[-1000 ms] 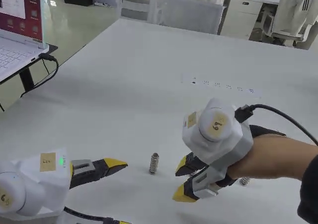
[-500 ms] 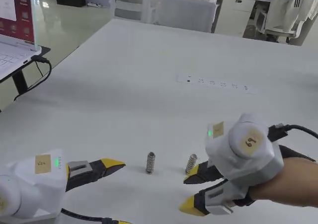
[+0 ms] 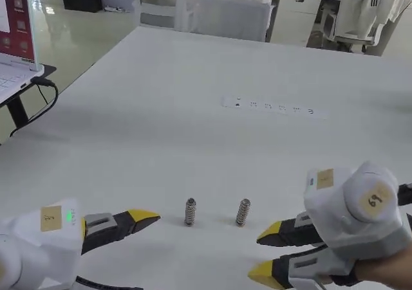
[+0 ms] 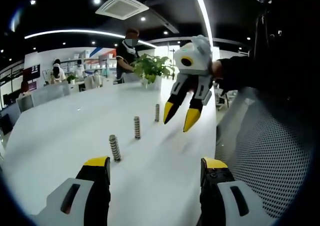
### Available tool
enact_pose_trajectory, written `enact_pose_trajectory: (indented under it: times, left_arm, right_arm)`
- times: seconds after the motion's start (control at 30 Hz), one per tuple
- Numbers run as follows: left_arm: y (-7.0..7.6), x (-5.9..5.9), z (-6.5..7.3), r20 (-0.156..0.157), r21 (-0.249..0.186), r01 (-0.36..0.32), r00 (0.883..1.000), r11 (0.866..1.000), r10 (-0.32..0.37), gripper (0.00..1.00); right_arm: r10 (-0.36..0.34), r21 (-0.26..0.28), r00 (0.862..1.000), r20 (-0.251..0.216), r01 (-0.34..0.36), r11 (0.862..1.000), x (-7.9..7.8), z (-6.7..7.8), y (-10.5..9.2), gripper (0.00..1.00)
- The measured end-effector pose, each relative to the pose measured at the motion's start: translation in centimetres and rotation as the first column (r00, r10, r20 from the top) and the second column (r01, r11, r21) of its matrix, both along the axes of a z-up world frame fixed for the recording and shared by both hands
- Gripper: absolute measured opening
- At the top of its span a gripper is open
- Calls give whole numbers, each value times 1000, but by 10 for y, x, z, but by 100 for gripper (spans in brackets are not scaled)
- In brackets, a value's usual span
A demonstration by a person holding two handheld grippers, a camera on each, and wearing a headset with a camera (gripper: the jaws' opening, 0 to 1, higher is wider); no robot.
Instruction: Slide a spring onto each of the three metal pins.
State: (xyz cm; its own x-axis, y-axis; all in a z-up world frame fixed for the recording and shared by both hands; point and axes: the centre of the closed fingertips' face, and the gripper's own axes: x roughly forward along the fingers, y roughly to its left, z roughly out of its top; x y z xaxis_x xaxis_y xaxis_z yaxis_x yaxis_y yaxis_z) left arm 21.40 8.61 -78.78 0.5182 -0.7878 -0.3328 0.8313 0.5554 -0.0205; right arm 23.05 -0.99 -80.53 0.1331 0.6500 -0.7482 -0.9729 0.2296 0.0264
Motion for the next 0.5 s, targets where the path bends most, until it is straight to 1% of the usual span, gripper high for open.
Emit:
enact_pose_trajectory:
  times: [0.13, 0.2, 0.33, 0.5]
  left_arm:
    - [-1, -1, 2, 1, -1, 1, 1000, 1000, -1, 70]
    - [-2, -1, 3, 1, -4, 2, 1000, 1000, -2, 70]
    - [-2, -2, 2, -4, -3, 6, 1000, 1000, -6, 70]
    - [-1, -2, 1, -8, -3, 9, 1000, 1000, -9, 70]
  right_arm:
    - [-53, 34, 999, 3, 53, 998, 2, 3, -9, 28]
    - [-83, 58, 997, -9, 83, 995, 3, 4, -14, 28]
    - [-123, 75, 992, -10, 124, 989, 3, 5, -24, 29]
    - [-200, 108, 980, -11, 200, 974, 7, 7, -41, 29]
